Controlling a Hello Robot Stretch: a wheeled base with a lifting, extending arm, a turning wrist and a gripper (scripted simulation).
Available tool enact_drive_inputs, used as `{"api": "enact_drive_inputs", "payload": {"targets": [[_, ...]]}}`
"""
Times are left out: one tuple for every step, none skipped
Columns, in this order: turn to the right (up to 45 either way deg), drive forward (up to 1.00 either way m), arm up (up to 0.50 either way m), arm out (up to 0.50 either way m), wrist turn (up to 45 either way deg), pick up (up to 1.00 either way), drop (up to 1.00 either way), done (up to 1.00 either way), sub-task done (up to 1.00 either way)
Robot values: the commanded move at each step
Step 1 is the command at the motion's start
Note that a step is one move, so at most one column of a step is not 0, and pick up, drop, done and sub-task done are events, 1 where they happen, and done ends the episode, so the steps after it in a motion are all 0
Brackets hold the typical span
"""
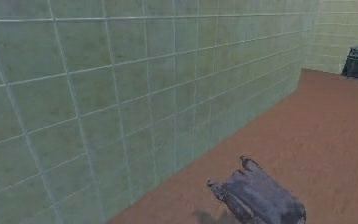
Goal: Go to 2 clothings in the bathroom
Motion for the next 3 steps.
{"api": "enact_drive_inputs", "payload": {"targets": [[0.0, 0.40, 0.00, 0.00, 0.0, 0.00, 0.00, 0.00, 0.00], [42.0, 0.00, 0.00, 0.00, 0.0, 0.00, 0.00, 0.00, 0.00], [0.0, 0.45, 0.00, 0.00, 0.0, 0.00, 0.00, 0.00, 0.00]]}}
